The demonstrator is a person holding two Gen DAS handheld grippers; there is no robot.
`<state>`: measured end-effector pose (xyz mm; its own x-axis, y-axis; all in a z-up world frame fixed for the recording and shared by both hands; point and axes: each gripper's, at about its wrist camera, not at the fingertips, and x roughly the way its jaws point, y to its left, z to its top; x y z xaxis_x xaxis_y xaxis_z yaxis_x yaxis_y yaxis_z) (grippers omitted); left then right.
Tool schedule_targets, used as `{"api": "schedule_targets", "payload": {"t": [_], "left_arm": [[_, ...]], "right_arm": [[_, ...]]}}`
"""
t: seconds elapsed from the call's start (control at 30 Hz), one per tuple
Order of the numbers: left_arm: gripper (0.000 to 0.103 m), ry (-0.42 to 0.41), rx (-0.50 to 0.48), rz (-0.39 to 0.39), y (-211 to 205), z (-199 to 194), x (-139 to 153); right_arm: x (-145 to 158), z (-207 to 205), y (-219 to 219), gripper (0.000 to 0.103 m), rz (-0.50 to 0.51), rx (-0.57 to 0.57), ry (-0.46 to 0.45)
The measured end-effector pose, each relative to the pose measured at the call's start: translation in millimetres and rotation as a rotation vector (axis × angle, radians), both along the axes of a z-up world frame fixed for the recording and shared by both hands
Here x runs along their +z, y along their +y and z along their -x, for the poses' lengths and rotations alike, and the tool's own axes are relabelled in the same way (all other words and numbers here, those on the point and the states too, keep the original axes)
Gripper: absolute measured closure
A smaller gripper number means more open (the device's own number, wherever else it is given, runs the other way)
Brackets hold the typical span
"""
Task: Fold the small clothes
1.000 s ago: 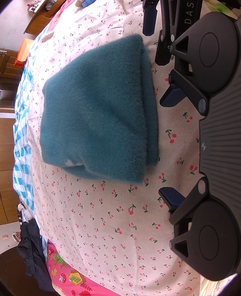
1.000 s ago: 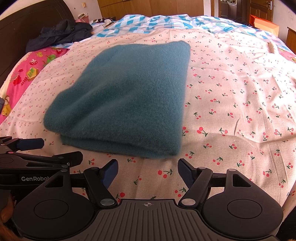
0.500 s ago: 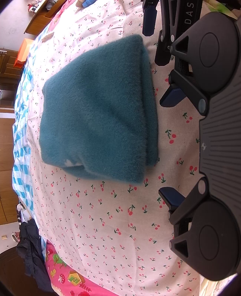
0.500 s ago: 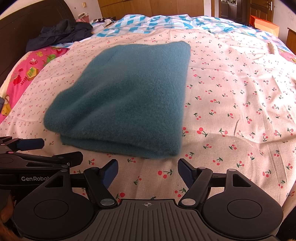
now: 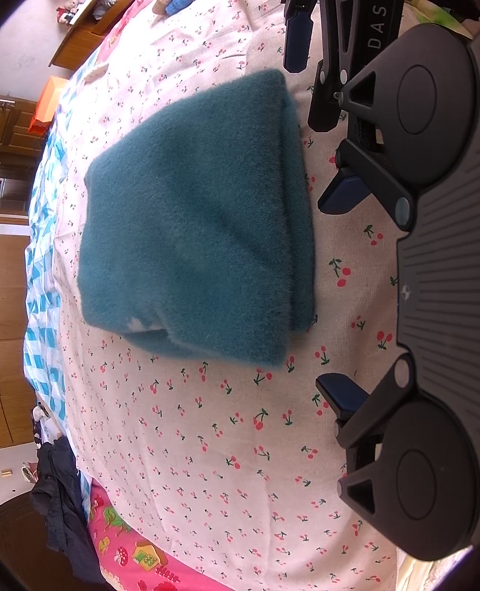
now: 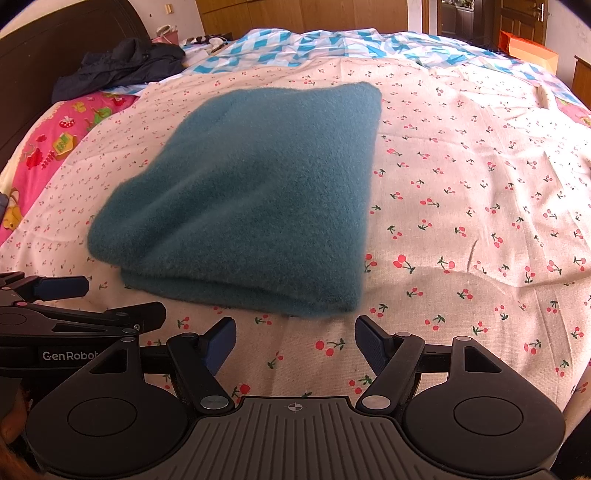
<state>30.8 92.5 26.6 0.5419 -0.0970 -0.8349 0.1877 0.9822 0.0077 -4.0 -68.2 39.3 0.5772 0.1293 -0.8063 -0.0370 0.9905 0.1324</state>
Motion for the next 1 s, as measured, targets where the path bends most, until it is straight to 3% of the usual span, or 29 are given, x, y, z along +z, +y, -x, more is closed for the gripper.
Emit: {"api": "schedule_targets", "payload": {"t": [1.0], "left_arm": [[0.008, -0.010, -0.006, -0.019, -3.5, 2.9, 2.1]], "right_arm": [[-2.6, 0.7, 0.5, 0.031, -0.004, -0.003, 0.004]]}}
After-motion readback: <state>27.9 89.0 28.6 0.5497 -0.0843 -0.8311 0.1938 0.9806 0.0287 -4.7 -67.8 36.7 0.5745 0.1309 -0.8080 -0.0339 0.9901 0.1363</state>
